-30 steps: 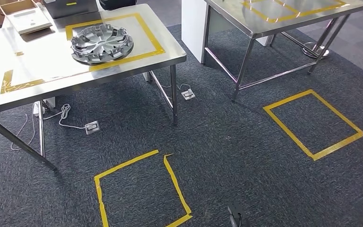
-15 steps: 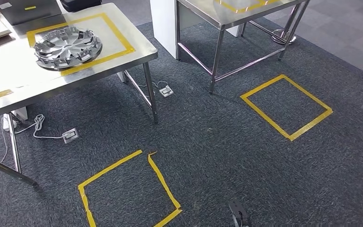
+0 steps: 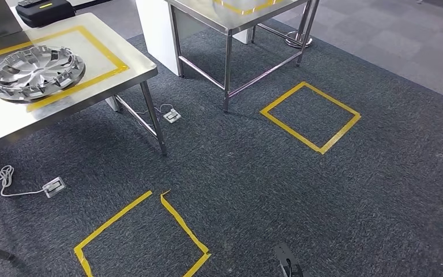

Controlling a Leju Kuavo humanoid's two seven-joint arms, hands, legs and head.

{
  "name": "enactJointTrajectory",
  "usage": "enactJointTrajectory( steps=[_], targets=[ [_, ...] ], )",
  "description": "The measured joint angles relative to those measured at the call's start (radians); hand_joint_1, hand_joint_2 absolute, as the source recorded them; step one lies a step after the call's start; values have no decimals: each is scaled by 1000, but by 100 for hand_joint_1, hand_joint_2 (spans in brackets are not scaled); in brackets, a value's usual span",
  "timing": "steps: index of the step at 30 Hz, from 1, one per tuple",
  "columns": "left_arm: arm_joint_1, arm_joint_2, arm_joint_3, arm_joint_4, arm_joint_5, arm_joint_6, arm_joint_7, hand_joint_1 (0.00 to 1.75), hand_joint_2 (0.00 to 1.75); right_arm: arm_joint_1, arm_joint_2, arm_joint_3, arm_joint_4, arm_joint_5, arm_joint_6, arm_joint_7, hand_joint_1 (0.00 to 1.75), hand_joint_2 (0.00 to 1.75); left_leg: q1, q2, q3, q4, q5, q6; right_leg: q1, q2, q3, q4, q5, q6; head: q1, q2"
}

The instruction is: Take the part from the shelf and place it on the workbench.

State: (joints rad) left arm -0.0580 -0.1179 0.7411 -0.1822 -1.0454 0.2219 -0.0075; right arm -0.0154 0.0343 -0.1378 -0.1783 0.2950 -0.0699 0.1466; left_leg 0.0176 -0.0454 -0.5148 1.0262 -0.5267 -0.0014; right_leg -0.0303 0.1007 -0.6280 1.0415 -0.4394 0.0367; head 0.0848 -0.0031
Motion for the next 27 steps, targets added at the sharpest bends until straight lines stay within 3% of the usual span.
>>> enactJointTrajectory(
  steps=[2, 4, 5, 6, 7, 10, 12, 14, 16, 18, 20, 21, 22, 23, 25, 27],
  targets=[
    [3, -3, 2, 0, -6, 4, 17, 0, 0, -2, 0, 3, 1, -2, 4, -6, 0, 0, -1, 25, -3, -3, 8, 13, 4, -51, -38, 81, -53, 3, 5, 0],
    [7, -6, 2, 1, -14, 7, 31, 0, 0, -8, 0, 4, 1, -2, 10, -12, 0, 0, -7, 54, -10, -2, 11, 18, 7, -84, -94, 211, -121, 4, 8, 0],
    [8, -8, 3, 1, -18, 8, 35, 0, 0, -7, 0, 5, 1, -2, 13, -15, 0, 0, -10, 68, -13, -1, 12, 19, 8, -89, -108, 253, -135, 3, 8, 0],
    [8, -9, 3, 2, -22, 9, 39, 0, 0, -6, 0, 5, 1, -2, 16, -18, 0, 0, -12, 82, -15, 0, 12, 19, 8, -93, -104, 261, -131, 1, 8, 0],
    [7, -11, 3, 2, -24, 10, 40, 0, 0, -4, 0, 5, 1, -2, 18, -19, 0, 0, -13, 93, -15, 1, 12, 19, 10, -97, -81, 229, -112, -2, 8, 0],
    [3, -16, 3, 2, -32, 14, 39, 0, 0, -4, 1, 5, 1, -3, 24, -20, 0, 0, -20, 124, -13, 2, 9, 14, 23, -143, 34, 38, -50, -23, 8, 0],
    [0, -20, 3, 1, -37, 15, 35, 0, 0, -5, 2, 5, 1, -5, 27, -20, 0, 0, -23, 138, -11, 0, 8, 4, 31, -156, 53, -6, -46, -36, 7, 0],
    [-4, -22, 3, 0, -43, 16, 32, 0, 0, -1, 4, 5, 1, -6, 28, -19, 0, 0, -22, 146, -6, -3, 8, -8, 28, -138, 51, -12, -39, -45, 7, 0],
    [-6, -24, 3, -1, -51, 16, 28, 0, 0, 1, 6, 5, 2, -9, 28, -19, 0, 0, -21, 111, -18, 27, -18, -21, 21, -123, 50, -21, -29, -58, 5, 0],
    [-6, -25, 2, 0, -57, 15, 28, 0, 0, -2, 8, 5, 2, -12, 28, -20, 0, 0, -17, 65, -63, 132, -80, -30, 17, -105, 47, -24, -23, -66, 1, 0],
    [-4, -25, 2, 0, -60, 14, 30, 0, 0, -2, 8, 5, 2, -14, 28, -21, 0, 0, -15, 52, -116, 248, -125, -35, 17, -84, 43, -23, -21, -67, 0, 0],
    [-4, -25, 2, 0, -61, 14, 31, 0, 0, 0, 9, 5, 2, -14, 28, -22, 0, 0, -14, 51, -124, 266, -121, -36, 17, -72, 42, -22, -20, -66, 0, 0],
    [-3, -25, 2, 0, -63, 14, 32, 0, 0, 1, 9, 5, 2, -15, 28, -22, 0, 0, -13, 49, -114, 245, -97, -36, 17, -60, 42, -21, -19, -65, 0, 0],
    [-4, -25, 2, 0, -64, 14, 33, 0, 0, 1, 9, 5, 2, -15, 28, -23, 0, 0, -12, 43, -88, 190, -62, -35, 16, -47, 42, -20, -18, -63, 0, 0],
    [-4, -25, 2, 0, -65, 15, 36, 0, 0, 0, 11, 5, 2, -16, 28, -26, 0, 0, -8, 4, -27, 57, -7, -29, 15, -24, 38, -14, -17, -55, 0, 0],
    [-5, -25, 2, 0, -65, 16, 40, 0, 0, 0, 12, 5, 2, -16, 27, -31, 0, 0, -9, -23, -3, -4, 4, -21, 15, -4, 31, -11, -13, -41, -1, 0]
  ],
)
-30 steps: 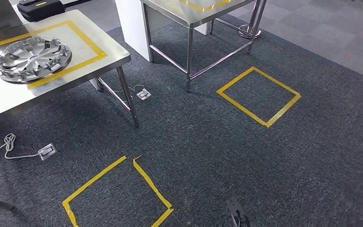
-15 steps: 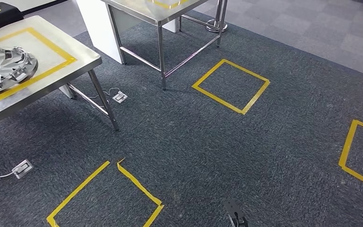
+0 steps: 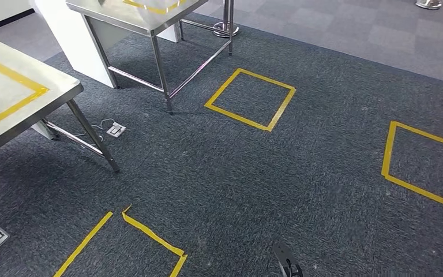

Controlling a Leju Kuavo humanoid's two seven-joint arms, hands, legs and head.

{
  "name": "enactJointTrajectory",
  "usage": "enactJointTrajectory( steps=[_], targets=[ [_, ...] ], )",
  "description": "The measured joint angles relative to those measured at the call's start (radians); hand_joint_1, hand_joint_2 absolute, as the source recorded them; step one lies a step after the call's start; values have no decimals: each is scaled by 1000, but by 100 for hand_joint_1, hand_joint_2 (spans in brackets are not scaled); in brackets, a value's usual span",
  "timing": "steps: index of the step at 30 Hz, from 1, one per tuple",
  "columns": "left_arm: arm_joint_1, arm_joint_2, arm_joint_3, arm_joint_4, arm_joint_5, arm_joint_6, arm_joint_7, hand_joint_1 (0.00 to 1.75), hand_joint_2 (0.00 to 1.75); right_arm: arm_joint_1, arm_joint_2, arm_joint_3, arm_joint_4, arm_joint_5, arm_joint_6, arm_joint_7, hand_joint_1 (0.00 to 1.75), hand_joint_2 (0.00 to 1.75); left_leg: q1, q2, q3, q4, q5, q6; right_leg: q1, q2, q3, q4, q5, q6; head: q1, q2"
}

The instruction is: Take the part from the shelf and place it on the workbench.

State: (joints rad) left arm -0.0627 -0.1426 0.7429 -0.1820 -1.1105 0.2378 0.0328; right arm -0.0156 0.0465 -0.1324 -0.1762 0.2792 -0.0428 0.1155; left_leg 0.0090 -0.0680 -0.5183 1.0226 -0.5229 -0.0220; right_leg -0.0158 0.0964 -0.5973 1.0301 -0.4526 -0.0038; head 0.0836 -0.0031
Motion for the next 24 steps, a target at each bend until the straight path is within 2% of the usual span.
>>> enactJointTrajectory(
  steps=[2, 3, 4, 6, 7, 8, 9, 10, 11, 12, 14, 15, 17, 18, 20, 21, 22, 23, 24],
  targets=[
    [0, -1, 0, 0, 0, 0, 5, 0, 0, 3, 1, 0, 0, 1, -1, -3, 0, 0, -3, 15, 1, -5, 3, 14, -3, 15, -6, -3, 7, 15, -1, 0],
    [0, -1, 0, 0, 0, 1, 7, 0, 0, 5, 2, 0, 0, 1, -1, -3, 0, 0, -3, 25, 3, -8, 7, 22, -4, 6, -9, 1, 5, 20, -1, 0],
    [0, -1, 0, 0, 0, 1, 9, 0, 0, 6, 3, 0, 0, 2, -2, -3, 0, 0, -2, 36, 4, -12, 12, 30, -3, -15, -20, 21, -9, 24, 1, 0],
    [2, -1, 0, -1, 0, 2, 11, 0, 0, 3, 5, 0, 0, 2, -4, -2, 0, 0, -2, 61, 2, -15, 17, 39, -2, -67, -67, 122, -69, 31, 4, 0],
    [4, -1, 0, -1, 0, 3, 12, 0, 0, 0, 5, 0, 0, 2, -5, -2, 0, 0, -4, 75, 1, -14, 17, 40, -2, -80, -98, 191, -103, 35, 4, 0],
    [6, -1, 0, -1, 0, 3, 13, 0, 0, -1, 5, 0, 0, 1, -6, -2, 0, 0, -5, 89, -1, -14, 17, 40, -2, -85, -123, 247, -125, 38, 5, 0],
    [7, -1, 0, -1, 0, 2, 14, 0, 0, 0, 6, 0, 1, 0, -7, 0, 0, 0, -5, 102, -2, -13, 16, 40, -2, -88, -133, 274, -128, 39, 5, 0],
    [7, -2, 0, -1, -1, 2, 14, 0, 0, 1, 6, 0, 1, -1, -9, 2, 0, 0, -5, 113, -2, -13, 16, 40, -2, -91, -122, 260, -114, 39, 5, 0],
    [6, -2, 0, -1, -2, 2, 14, 0, 0, 3, 6, 0, 1, -2, -10, 3, 0, 0, -5, 124, -1, -12, 15, 38, -2, -98, -90, 207, -86, 37, 5, 0],
    [5, -3, 0, -1, -2, 2, 13, 0, 0, 3, 6, 0, 1, -3, -12, 5, 0, 0, -6, 135, 0, -11, 13, 35, -1, -115, -48, 133, -58, 34, 5, 0],
    [4, -3, 0, -1, -2, 2, 12, 0, 0, 0, 6, 0, 0, -6, -13, 7, 0, 0, -11, 151, 0, -8, 7, 26, 3, -146, 11, 22, -28, 23, 4, 0],
    [3, -3, 0, -1, -2, 2, 12, 0, 0, -1, 6, 0, 1, -6, -13, 7, 0, 0, -13, 157, 1, -8, 4, 20, 6, -153, 20, 3, -27, 16, 3, 0],
    [0, -4, 0, -2, -2, 2, 10, 0, 0, 1, 7, 0, 1, -7, -13, 7, 0, 0, -14, 168, 7, -11, 1, 8, 8, -138, 18, 0, -27, 2, 2, 0],
    [-2, -4, 0, -2, -2, 2, 9, 0, 0, 2, 7, 0, 1, -7, -13, 6, 0, 0, -13, 162, 9, -9, -2, 2, 7, -130, 18, -3, -25, -5, 2, 0],
    [-3, -4, 0, -3, -3, 2, 8, 0, 0, 2, 8, 0, 1, -7, -13, 5, 0, 0, -9, 120, -7, 38, -37, -10, 2, -115, 18, -9, -17, -18, 0, 0],
    [-2, -4, 0, -3, -4, 1, 8, 0, 0, 0, 9, -1, 1, -8, -13, 3, 0, 0, -8, 95, -32, 93, -70, -14, 1, -106, 16, -10, -15, -23, -1, 0],
    [-2, -4, 0, -2, -6, 0, 8, 0, 0, -1, 9, -1, 1, -9, -13, 1, 0, 0, -7, 80, -64, 161, -104, -15, 1, -96, 14, -9, -13, -26, -2, 0],
    [-1, -4, 0, -2, -9, -1, 8, 0, 0, -2, 9, -2, 1, -12, -13, -1, 0, 0, -7, 75, -94, 224, -129, -16, 2, -85, 13, -9, -13, -27, -2, 0],
    [0, -4, -1, -2, -12, -2, 9, 0, 0, -1, 10, -2, 1, -15, -13, -3, 0, 0, -6, 73, -113, 262, -135, -17, 2, -72, 12, -8, -13, -27, -2, 0]
  ],
)
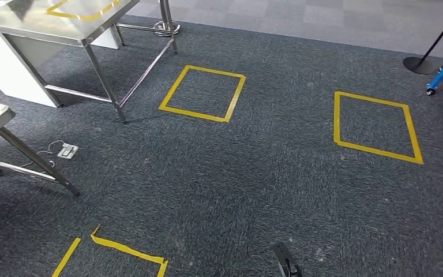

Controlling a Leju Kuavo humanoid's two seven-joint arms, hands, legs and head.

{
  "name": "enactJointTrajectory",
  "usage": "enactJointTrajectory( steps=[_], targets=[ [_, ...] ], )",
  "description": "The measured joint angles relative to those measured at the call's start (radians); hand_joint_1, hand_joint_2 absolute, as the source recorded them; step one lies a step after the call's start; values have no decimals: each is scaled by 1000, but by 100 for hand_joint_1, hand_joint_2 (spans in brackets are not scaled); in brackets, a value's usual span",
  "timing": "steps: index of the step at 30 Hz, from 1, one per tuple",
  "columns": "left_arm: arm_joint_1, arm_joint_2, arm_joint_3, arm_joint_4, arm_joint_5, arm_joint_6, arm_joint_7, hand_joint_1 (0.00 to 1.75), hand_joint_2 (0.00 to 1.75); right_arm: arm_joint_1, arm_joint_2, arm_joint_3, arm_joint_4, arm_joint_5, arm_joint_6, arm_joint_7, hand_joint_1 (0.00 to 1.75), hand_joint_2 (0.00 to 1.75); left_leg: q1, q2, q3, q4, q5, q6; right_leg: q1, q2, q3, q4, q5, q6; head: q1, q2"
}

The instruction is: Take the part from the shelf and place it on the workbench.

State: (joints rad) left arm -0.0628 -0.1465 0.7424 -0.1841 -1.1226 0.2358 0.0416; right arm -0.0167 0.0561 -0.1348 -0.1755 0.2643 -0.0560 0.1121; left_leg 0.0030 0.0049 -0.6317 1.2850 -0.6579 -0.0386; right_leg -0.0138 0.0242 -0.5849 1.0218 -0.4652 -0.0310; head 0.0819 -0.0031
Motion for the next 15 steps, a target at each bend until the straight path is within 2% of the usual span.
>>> enactJointTrajectory(
  steps=[1, 2, 3, 5, 6, 7, 9, 11, 13, 14, 15],
  targets=[
    [0, 0, -1, 0, -3, -1, 0, 0, 0, 1, 0, -1, 0, -2, 0, -2, 0, 0, 1, -1, -3, 1, 15, 0, 0, 12, 0, 1, 0, 0, 0, 0],
    [-2, 0, -2, 0, -6, -2, 0, 0, 0, 1, 1, -1, 0, -5, 1, -3, 0, 0, 2, -4, 13, -38, 47, 2, -1, 25, 0, 3, 0, 1, 0, 0],
    [-4, 0, -3, 0, -9, -2, 0, 0, 0, 1, 1, -2, 0, -6, 2, -4, 0, 0, 4, -17, 41, -104, 88, 3, -1, 38, 1, 5, 0, 3, 0, 0],
    [-8, 1, -6, 0, -11, -3, -2, 0, 0, 0, 2, -3, 0, -9, 3, -5, 0, 0, 7, -56, 92, -224, 136, 8, 0, 62, -3, 11, -1, 13, -1, 0],
    [-11, 2, -6, 0, -11, -3, -3, 0, 0, 0, 2, -4, 0, -10, 4, -6, 0, 0, 7, -70, 104, -255, 142, 11, 0, 72, -6, 13, 0, 19, -1, 0],
    [-13, 2, -6, -1, -10, -4, -4, 0, 0, 1, 2, -5, 0, -10, 5, -6, 0, 0, 5, -72, 106, -263, 138, 15, -1, 81, -10, 12, 2, 27, -2, 0],
    [-17, 3, -6, -2, -5, -6, -8, 0, 0, 7, 2, -8, 0, -9, 7, -6, 0, 0, 4, -52, 110, -268, 143, 30, -5, 94, -15, 11, 7, 41, -2, 0],
    [-19, 6, -6, -3, 0, -7, -14, 0, 0, 11, 4, -9, 0, -6, 9, -6, 0, 0, 5, -29, 114, -277, 152, 45, -3, 60, -35, 48, -16, 50, 2, 0],
    [-17, 9, -6, -3, 4, -9, -19, 0, 0, 8, 5, -9, 0, -3, 10, -6, 0, 0, 4, -4, 113, -280, 154, 51, 0, 8, -89, 157, -76, 54, 6, 0],
    [-14, 11, -6, -3, 5, -11, -20, 0, 0, 6, 5, -9, 0, -3, 10, -6, 0, 0, 3, 9, 112, -280, 153, 53, 0, -4, -120, 221, -105, 56, 6, 0],
    [-12, 13, -6, -3, 5, -13, -21, 0, 0, 5, 5, -9, 0, -4, 10, -5, 0, 0, 1, 23, 112, -279, 152, 53, -1, -11, -141, 267, -120, 57, 6, 0]
  ],
)
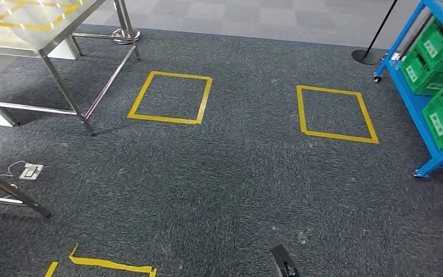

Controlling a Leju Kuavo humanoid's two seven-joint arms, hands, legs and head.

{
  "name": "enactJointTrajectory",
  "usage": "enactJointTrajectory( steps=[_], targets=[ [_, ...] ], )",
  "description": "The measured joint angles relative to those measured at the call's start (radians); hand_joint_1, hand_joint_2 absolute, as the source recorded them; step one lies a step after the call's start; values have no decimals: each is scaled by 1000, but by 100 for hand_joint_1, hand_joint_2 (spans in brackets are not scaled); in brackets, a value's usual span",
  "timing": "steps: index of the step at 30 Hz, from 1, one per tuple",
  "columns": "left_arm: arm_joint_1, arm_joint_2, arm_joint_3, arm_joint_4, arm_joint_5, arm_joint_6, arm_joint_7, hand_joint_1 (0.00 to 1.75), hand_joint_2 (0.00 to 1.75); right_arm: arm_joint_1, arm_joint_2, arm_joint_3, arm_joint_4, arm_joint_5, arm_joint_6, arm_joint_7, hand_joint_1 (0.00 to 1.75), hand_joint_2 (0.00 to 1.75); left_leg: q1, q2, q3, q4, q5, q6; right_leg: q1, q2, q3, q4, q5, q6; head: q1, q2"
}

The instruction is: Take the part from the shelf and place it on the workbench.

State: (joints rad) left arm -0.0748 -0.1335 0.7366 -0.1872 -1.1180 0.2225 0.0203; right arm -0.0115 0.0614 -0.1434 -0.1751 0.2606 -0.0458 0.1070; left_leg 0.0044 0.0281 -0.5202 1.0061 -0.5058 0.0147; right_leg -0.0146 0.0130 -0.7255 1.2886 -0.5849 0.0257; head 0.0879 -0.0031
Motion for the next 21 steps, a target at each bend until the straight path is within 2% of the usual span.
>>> enactJointTrajectory(
  steps=[1, 2, 4, 5, 6, 7, 9, 10, 11, 13, 14, 15, 16, 17, 18, 19, 21],
  targets=[
    [1, 2, 0, 0, -1, -2, -1, 0, 0, 1, 0, 0, 0, 0, 0, 0, 0, 0, -1, 13, 0, 1, -1, 0, 0, -5, -3, 11, 4, 0, 0, 0],
    [2, 3, 0, 0, -3, -4, -1, 0, 0, 3, 0, 0, 0, -1, 0, 0, 0, 0, -1, 24, 0, 2, -3, -2, -1, -11, 15, -18, 25, -1, 0, 0],
    [1, 5, 0, 0, -9, -5, -2, 0, 0, 4, 0, -1, 0, -3, 0, 1, 0, 0, -2, 43, 3, 4, -7, -7, 0, -40, 91, -151, 79, -6, 0, 0],
    [1, 6, 0, 0, -12, -7, -2, 0, 0, 3, 1, -1, 0, -5, 0, 1, 0, 0, -4, 51, 4, 6, -10, -12, 2, -56, 122, -208, 96, -11, 0, 0],
    [1, 7, -1, 0, -16, -9, -3, 0, 0, 2, 2, -2, 0, -6, 0, 2, 0, 0, -7, 57, 5, 6, -12, -18, 5, -67, 139, -242, 103, -18, -2, 0],
    [0, 9, -2, 0, -19, -11, -4, 0, 0, 2, 3, -2, 0, -8, 1, 2, 0, 0, -9, 64, 7, 5, -14, -24, 8, -70, 142, -252, 101, -24, -3, 0],
    [-2, 10, -6, 0, -24, -16, -3, 0, 0, 5, 4, -4, 0, -9, 2, 3, 0, 0, -9, 73, 12, 3, -16, -37, 8, -52, 140, -256, 106, -36, -4, 0],
    [-3, 11, -7, -1, -26, -17, -3, 0, 0, 6, 5, -5, 0, -9, 2, 3, 0, 0, -7, 63, 12, 8, -23, -43, 6, -44, 140, -259, 108, -41, -6, 0],
    [-3, 11, -9, -1, -26, -18, -3, 0, 0, 7, 5, -6, 0, -9, 2, 3, 0, 0, -5, 44, 3, 31, -40, -48, 3, -37, 140, -262, 111, -48, -7, 0],
    [-1, 12, -10, 0, -27, -20, -3, 0, 0, 5, 6, -8, 0, -8, 3, 1, 0, 0, -2, -3, -46, 139, -101, -54, 2, -18, 139, -264, 115, -58, -11, 0],
    [1, 12, -10, 0, -26, -20, -3, 0, 0, 4, 6, -8, 0, -8, 3, -1, 0, 0, -2, -15, -79, 209, -132, -56, 3, -7, 137, -264, 116, -62, -12, 0],
    [3, 12, -10, 1, -26, -21, -3, 0, 0, 4, 6, -8, 0, -7, 4, -3, 0, 0, -2, -20, -107, 265, -150, -56, 4, 5, 136, -264, 117, -63, -12, 0],
    [5, 12, -10, 1, -25, -21, -2, 0, 0, 6, 6, -8, 0, -5, 4, -6, 0, 0, -2, -22, -120, 288, -147, -56, 5, 18, 136, -263, 117, -63, -12, 0],
    [6, 12, -10, 1, -24, -21, -2, 0, 0, 7, 6, -8, 0, -3, 5, -9, 0, 0, -1, -24, -115, 272, -124, -54, 5, 31, 136, -262, 117, -62, -12, 0],
    [6, 12, -10, 2, -22, -21, -3, 0, 0, 8, 6, -8, 0, -1, 6, -12, 0, 0, -1, -30, -92, 220, -88, -51, 5, 43, 137, -260, 117, -61, -12, 0],
    [6, 12, -10, 2, -20, -20, -3, 0, 0, 9, 6, -8, 0, 2, 7, -14, 0, 0, 0, -48, -61, 149, -51, -48, 4, 56, 137, -258, 118, -59, -12, 0],
    [6, 13, -10, 2, -12, -17, -5, 0, 0, 6, 6, -8, 0, 10, 8, -14, 0, 0, 1, -89, -14, 37, -14, -41, 5, 78, 132, -253, 118, -50, -12, 0]
  ],
)
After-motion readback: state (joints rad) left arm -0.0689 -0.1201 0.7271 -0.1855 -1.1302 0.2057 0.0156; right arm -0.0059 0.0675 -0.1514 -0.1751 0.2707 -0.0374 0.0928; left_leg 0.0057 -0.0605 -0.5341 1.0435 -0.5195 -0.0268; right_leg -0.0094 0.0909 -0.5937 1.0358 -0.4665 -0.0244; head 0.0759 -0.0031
